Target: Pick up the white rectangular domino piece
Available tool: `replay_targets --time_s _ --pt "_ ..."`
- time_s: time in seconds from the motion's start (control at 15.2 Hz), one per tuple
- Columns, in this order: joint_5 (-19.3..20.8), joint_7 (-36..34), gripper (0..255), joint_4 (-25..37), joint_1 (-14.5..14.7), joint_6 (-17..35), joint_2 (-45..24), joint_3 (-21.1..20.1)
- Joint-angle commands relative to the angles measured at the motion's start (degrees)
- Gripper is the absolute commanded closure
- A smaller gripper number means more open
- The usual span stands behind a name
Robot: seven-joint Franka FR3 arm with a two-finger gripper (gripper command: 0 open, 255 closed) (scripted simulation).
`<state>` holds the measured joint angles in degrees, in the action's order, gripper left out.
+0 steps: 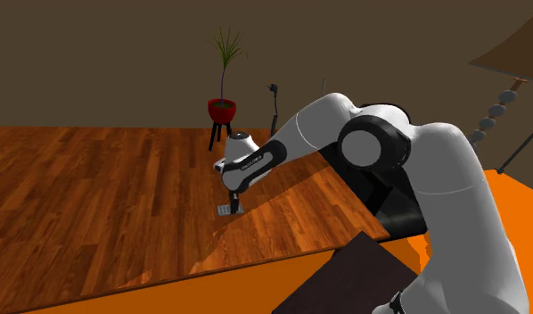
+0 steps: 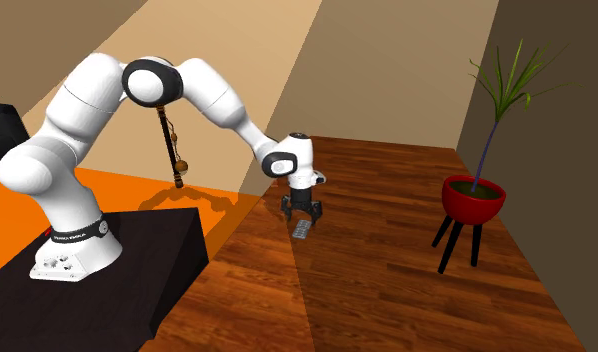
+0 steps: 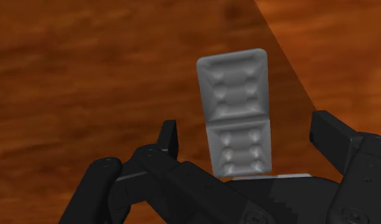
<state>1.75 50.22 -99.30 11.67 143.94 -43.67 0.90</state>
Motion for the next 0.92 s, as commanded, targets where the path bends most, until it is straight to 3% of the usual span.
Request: replay_targets --time_s 0.0,0.4,0.46,0.86 --pt "0.04 0.03 0 0.87 0.05 0.71 -1.56 -0.04" --pt "0.05 -0.02 0 1.81 0.05 2.12 -3.91 -0.03" --pt "0.05 -0.02 255 1.83 0.05 2.14 -3.95 -0.03" --pt "0.04 0.01 255 1.89 0.02 2.06 -3.93 -0.03"
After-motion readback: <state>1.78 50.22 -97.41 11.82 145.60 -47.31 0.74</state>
